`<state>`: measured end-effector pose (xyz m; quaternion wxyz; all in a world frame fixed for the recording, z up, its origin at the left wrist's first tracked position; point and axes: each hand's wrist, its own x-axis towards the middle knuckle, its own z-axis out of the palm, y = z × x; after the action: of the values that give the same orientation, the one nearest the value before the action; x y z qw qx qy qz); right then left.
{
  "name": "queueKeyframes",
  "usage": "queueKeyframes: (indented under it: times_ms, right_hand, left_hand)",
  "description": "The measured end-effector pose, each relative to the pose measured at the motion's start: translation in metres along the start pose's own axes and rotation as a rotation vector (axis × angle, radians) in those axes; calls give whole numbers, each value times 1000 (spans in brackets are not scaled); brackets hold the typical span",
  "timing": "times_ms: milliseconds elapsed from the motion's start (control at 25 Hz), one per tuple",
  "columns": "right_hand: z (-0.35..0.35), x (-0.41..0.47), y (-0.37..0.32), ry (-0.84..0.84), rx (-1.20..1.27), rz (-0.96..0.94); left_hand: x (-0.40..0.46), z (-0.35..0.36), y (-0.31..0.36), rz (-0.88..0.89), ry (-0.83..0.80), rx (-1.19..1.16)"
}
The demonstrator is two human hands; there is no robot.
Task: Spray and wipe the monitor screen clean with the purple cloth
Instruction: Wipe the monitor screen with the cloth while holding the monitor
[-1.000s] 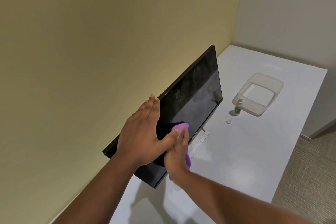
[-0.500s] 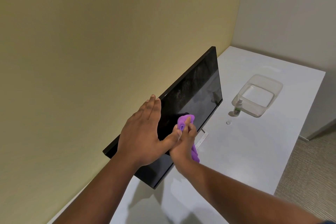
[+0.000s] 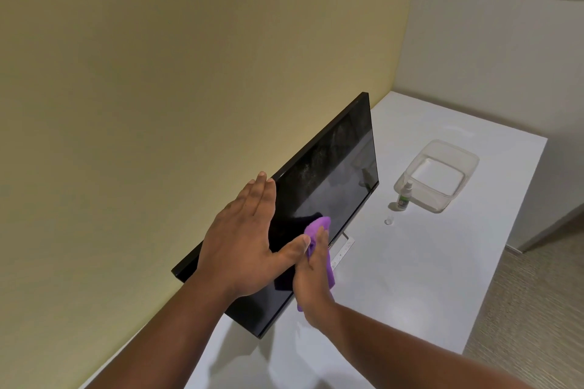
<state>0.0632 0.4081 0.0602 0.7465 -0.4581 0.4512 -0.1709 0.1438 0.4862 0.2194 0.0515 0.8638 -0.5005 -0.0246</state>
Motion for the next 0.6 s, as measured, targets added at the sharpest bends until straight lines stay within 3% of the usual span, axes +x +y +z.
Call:
queueKeyframes:
  times_ms: [120,400,600]
  right_hand:
    - [-9,-1,10,-10,-195,-58]
    - [-27,31,-8,26,-38,184]
    - [-22,37,-27,72,-7,106]
  left_hand:
    - [0,-3,1,-7,-6,4]
    - [-1,-3,2,-7,30,-19]
    - [4,-3,2,-3,59,-12]
